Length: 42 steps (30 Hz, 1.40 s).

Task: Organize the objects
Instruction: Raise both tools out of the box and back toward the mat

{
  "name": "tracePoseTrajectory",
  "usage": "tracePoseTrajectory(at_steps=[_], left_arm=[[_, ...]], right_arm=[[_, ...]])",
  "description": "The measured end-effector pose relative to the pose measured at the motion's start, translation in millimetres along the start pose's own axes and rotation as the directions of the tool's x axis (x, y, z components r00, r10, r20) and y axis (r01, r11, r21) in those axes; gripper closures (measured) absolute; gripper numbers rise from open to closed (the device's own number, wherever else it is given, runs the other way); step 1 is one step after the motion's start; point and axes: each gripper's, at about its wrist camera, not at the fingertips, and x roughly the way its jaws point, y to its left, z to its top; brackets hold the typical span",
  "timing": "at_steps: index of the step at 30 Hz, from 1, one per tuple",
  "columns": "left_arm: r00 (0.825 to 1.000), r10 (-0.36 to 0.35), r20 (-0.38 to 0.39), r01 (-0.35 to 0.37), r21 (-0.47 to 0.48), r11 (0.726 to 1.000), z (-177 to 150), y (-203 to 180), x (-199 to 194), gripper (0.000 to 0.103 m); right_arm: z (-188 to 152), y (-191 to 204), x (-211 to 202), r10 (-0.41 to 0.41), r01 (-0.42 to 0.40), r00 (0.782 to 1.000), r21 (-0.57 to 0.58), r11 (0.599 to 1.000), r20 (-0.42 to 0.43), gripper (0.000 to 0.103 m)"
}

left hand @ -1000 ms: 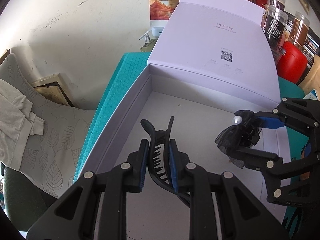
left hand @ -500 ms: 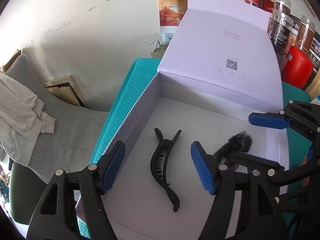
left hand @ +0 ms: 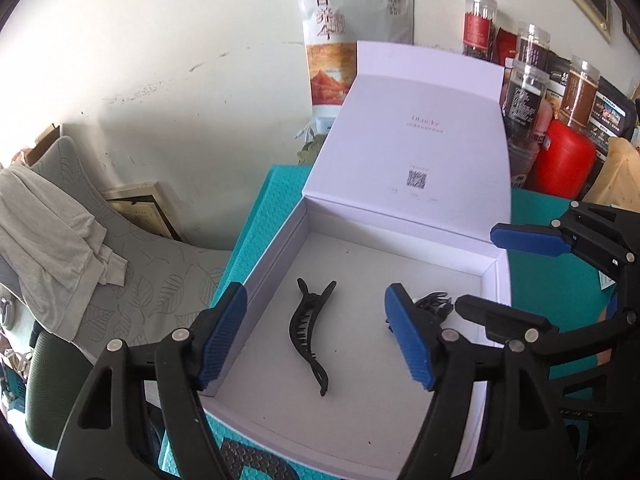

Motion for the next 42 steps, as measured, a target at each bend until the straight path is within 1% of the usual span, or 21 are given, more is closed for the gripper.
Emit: tracePoseTrajectory(at_steps=[8,12,18,24,31,42], left_arm=[[0.997,0.020,0.071,-0.020,-0.002,1.000,-2.0,-6.1,-64.7,0.029],[0.994,0.027,0.103,-0.027,-0.005,1.000,-4.5,-12.8,-95.5,0.028],[0.987,0.041,0.157,-0.041,0.001,0.999,-10.6,-25.1,-145.0,0.024],[0.983,0.040,0.177,-0.039,-0.011,0.999,-20.0,-36.7,-179.7,0.021],[0.982,0.032,0.188,-0.030,-0.017,0.999,-37.2,-49.9,-207.2,0.020],[0.983,0.011,0.182,-0.007,-0.021,1.000,-73.5,-72.1,-230.8,0.017]], right_arm=[[4.1,11.5,-51.4,-0.029,0.029,0.997,-0.013,0.999,0.066,0.049],[3.9,18.0,-75.1,-0.040,0.042,0.995,-0.019,0.999,0.093,0.049],[-1.4,25.0,-109.8,-0.058,0.062,0.989,-0.022,0.998,0.136,0.049],[-10.4,32.7,-138.7,-0.069,0.074,0.983,-0.022,0.997,0.168,0.048],[-29.4,41.5,-163.7,-0.077,0.081,0.980,-0.014,0.997,0.184,0.046],[-64.4,56.8,-188.3,-0.089,0.089,0.979,0.008,0.996,0.182,0.042]])
